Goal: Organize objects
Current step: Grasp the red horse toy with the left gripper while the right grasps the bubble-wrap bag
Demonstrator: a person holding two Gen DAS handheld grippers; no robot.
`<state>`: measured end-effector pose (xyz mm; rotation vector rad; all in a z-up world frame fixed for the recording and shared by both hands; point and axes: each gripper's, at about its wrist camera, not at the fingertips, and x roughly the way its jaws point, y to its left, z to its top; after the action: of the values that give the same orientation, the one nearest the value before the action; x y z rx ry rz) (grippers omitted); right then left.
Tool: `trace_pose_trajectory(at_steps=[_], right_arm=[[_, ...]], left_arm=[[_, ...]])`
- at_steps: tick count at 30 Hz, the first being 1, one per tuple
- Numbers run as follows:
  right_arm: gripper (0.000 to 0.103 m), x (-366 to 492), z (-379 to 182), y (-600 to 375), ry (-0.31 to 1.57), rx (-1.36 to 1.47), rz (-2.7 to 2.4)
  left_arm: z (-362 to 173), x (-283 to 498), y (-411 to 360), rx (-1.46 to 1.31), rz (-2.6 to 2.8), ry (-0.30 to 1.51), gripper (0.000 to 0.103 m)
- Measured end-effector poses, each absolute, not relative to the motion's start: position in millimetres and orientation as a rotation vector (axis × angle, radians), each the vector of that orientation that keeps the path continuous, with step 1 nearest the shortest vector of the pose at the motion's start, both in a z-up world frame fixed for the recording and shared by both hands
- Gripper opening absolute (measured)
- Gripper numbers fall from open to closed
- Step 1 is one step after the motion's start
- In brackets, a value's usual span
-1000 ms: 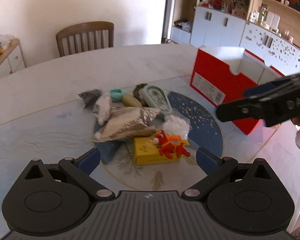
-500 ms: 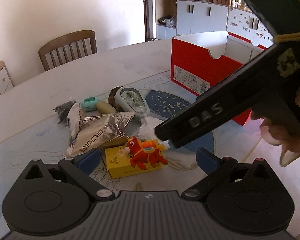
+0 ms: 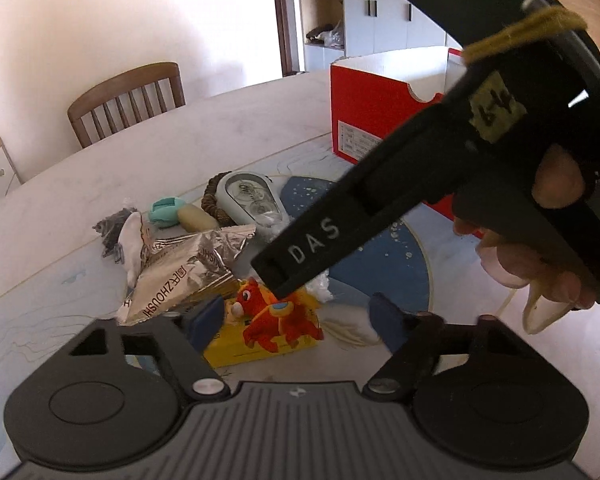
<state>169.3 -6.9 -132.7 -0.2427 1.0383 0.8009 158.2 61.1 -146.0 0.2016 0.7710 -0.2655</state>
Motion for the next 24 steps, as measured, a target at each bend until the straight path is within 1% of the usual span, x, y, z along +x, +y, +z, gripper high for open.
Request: trace_pose_trajectory(at_steps=[2,6,8,9,10,12,14,16,21,24], right_arm=[[0.068,169.9,-132.3,-6.4,1.042,-0.234,0.809],[0.064,171.0,-133.3,-6.0,1.051,-0.215,0.820],[0.057,171.7,-134.1,-5.0,1.066,-0.205,0.829],[0.056,171.4,-134.9,-4.5,1.071,-0.207,0.832],[0.054,170.7,-135.2,-4.3,1.071,-0.208,0.831],[0.046,169.9,-135.4,-4.2,1.074,-0.203,0.837],[0.039,169.0,-134.6,-4.2,1.070,-0.201,0.829],[0.034,168.4,-133.0,-5.0,1.065,-0.198,0.821],[0.029,166.5,-125.8,-16.0,1.058,-0.165,0.799],[0.028,164.3,-117.4,-25.6,1.049,-0.139,0.790]], left_arm=[[-147.8,158.8,62.7,0.197,-0.257,0.781,0.071],[-146.1,158.7,66.0,0.185,-0.250,0.777,0.062],[-145.2,158.6,67.5,0.184,-0.244,0.776,0.057],[-144.4,158.8,68.3,0.181,-0.242,0.775,0.053],[-143.4,158.8,69.0,0.175,-0.240,0.775,0.047],[-142.0,159.0,69.8,0.163,-0.241,0.776,0.045],[-141.7,160.4,70.8,0.161,-0.242,0.778,0.045],[-140.9,160.4,71.5,0.159,-0.241,0.774,0.042],[-138.0,159.8,70.2,0.165,-0.240,0.779,0.041],[-134.7,156.9,69.5,0.163,-0.240,0.785,0.041]])
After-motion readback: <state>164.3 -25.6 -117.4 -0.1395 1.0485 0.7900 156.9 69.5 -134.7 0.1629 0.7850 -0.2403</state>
